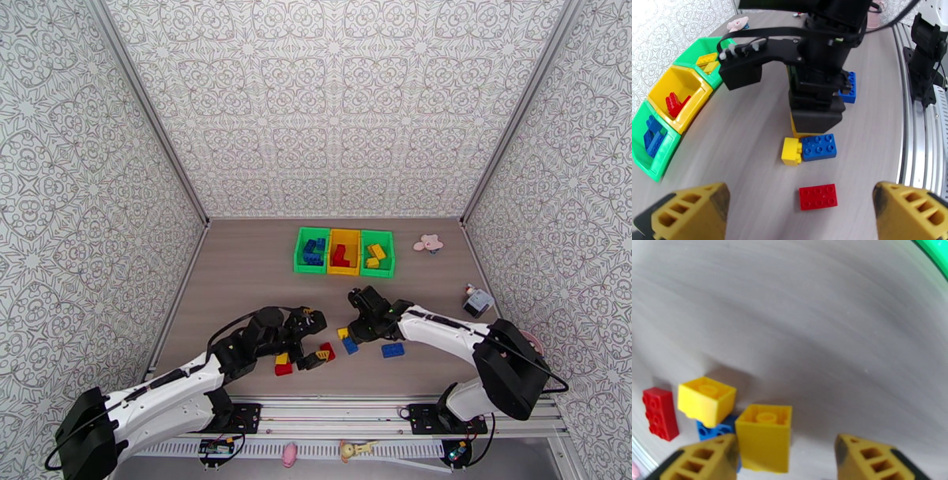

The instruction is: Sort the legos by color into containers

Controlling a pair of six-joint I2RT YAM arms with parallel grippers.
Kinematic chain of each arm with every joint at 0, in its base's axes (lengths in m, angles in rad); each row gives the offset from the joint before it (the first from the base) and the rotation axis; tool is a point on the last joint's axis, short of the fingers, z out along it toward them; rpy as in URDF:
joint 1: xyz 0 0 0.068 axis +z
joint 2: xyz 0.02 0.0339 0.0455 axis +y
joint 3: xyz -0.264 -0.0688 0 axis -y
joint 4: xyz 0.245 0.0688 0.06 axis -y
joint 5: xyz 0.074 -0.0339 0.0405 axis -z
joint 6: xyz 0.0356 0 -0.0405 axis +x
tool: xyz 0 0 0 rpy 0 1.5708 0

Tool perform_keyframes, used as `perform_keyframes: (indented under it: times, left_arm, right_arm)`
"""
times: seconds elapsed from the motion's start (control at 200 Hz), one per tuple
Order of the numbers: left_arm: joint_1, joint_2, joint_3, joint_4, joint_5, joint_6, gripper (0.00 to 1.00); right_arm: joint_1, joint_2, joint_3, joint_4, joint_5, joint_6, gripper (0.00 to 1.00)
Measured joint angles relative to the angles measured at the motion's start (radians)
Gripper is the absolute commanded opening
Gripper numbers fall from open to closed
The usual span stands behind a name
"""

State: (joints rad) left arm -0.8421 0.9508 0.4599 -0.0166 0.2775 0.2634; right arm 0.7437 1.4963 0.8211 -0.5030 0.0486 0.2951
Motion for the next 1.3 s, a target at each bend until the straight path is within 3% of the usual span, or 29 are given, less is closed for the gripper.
perform_keyframes:
  times: [0.32,0.595,0.935,1.115,1.3]
  left_arm:
    - [0.000,-0.009,-0.040,0.022,-0.001,0.029,1.00]
    - [-0.005,-0.013,-0.053,0.060,-0.002,0.029,1.00]
    - [-0.007,-0.014,-0.104,0.127,-0.010,0.006,1.00]
    - [-0.008,-0.016,-0.105,0.139,-0.013,0.002,1.00]
    - [-0.011,-0.021,-0.105,0.142,-0.013,0.002,1.00]
  right_arm:
    - [-0.004,0.000,0.000,0.006,-0.030,0.000,0.65]
    - [-0.004,0.012,0.000,0.027,-0.039,0.001,0.57]
    - [-0.004,0.022,0.000,0.056,-0.035,0.002,0.39]
    - [-0.004,0.033,0.000,0.066,-0.034,0.004,0.44]
    - [-0.004,0.053,0.000,0.068,-0.034,0.005,0.37]
